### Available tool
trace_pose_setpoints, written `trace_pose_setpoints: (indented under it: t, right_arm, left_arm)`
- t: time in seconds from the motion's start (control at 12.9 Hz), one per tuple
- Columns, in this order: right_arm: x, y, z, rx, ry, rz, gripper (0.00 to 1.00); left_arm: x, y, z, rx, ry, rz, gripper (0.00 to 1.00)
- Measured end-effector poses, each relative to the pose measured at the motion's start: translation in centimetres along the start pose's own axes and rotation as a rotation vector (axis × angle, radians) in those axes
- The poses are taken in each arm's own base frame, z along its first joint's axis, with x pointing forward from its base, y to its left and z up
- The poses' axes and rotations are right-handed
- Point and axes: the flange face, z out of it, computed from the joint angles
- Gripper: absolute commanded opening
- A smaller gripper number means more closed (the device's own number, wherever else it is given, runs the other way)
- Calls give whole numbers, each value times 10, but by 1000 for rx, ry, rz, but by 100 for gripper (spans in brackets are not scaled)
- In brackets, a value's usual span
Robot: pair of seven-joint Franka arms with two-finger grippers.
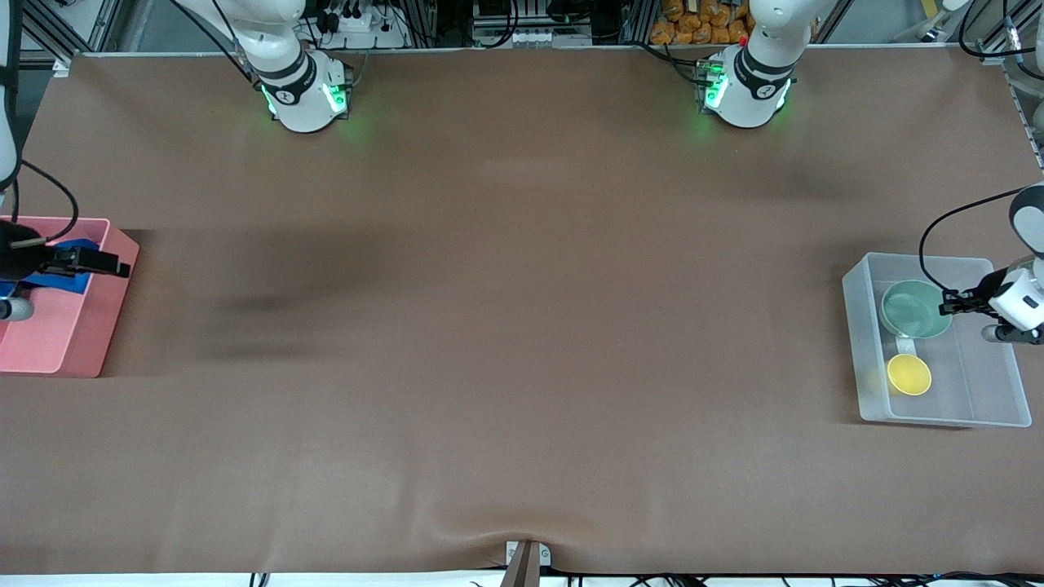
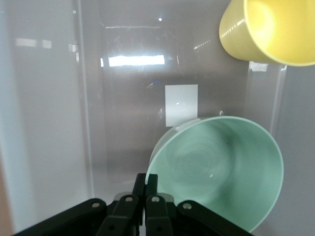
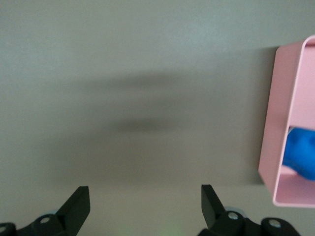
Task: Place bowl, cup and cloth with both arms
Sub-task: 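Release the bowl with the left gripper while the right gripper lifts away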
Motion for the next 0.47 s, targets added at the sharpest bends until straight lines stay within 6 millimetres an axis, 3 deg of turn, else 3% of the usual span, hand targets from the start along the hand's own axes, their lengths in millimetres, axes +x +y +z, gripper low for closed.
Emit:
trace_pose_setpoints:
  t: [0.08,0.16,0.23,0.31,0.47]
  right_arm:
    - [-4,-14,-5,-3,-10,10,100]
    - [-9,-30,-10,-8,-14,14,100]
    - [-13,-44,-15,-12,-21,11,100]
    - [-19,-53,-20,-15,-26,7,100]
    - [-30,-57,-34,-17,-11,5,100]
  left_arm:
    - [-1,2,11,-3,4,6,9]
    - [-1,1,20,-5,8,24,27]
    - [-2,-2,23,-4,13,42,57]
    - [-4,-5,24,-3,15,58,100]
    - [-1,-9,19,7,23,87,100]
